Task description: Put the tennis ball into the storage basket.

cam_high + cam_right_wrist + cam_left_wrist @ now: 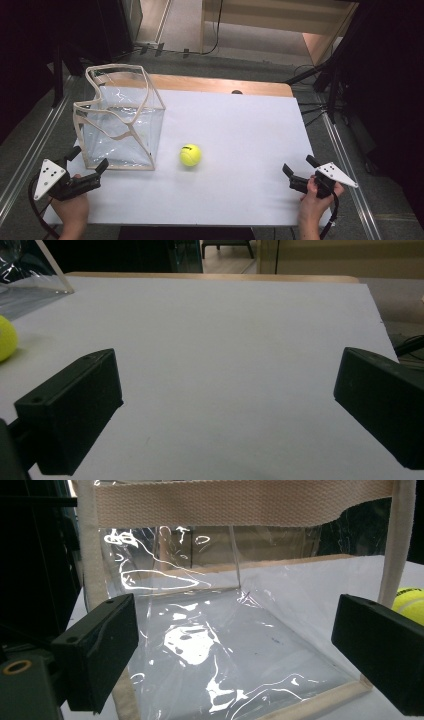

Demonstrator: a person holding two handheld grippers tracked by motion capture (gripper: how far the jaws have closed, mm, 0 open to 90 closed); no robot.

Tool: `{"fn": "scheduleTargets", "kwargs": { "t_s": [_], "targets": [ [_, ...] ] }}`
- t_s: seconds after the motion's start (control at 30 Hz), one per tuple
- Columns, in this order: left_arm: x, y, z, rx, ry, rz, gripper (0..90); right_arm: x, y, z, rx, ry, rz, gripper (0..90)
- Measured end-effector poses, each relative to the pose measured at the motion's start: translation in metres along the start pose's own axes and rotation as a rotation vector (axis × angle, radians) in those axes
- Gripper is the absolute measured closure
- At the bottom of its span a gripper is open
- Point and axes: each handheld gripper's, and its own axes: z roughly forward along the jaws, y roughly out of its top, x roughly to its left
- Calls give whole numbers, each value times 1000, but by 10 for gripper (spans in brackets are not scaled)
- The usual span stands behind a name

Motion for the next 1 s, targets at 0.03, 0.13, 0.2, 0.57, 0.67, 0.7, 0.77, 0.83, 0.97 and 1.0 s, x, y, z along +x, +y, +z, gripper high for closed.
{"fn": "scheduleTargets", "kwargs": {
  "t_s": [0.03,0.13,0.2,0.57,0.67,0.7,0.77,0.83,0.97,1.0],
  "targets": [
    [0,0,0,4,1,3,54,1,0,1,4,-7,-3,0],
    [0,0,0,3,-1,3,54,3,2,2,20,-10,-20,0],
    [0,0,0,4,-2,2,54,4,3,3,24,-5,-34,0],
    [-1,0,1,11,-2,10,54,21,17,10,60,14,-95,0],
    [-2,0,2,9,-3,13,54,27,21,13,75,26,-108,0],
    [-2,0,2,11,-4,15,54,29,23,14,81,34,-117,0],
    [-1,0,2,12,-4,14,54,32,28,16,88,51,-136,0],
    [-1,0,2,12,-2,14,54,34,29,17,88,58,-143,0],
    [-2,0,2,13,0,17,54,43,37,22,108,69,-181,0],
    [-2,0,2,13,-4,21,54,44,37,23,110,76,-186,0]
  ]
}}
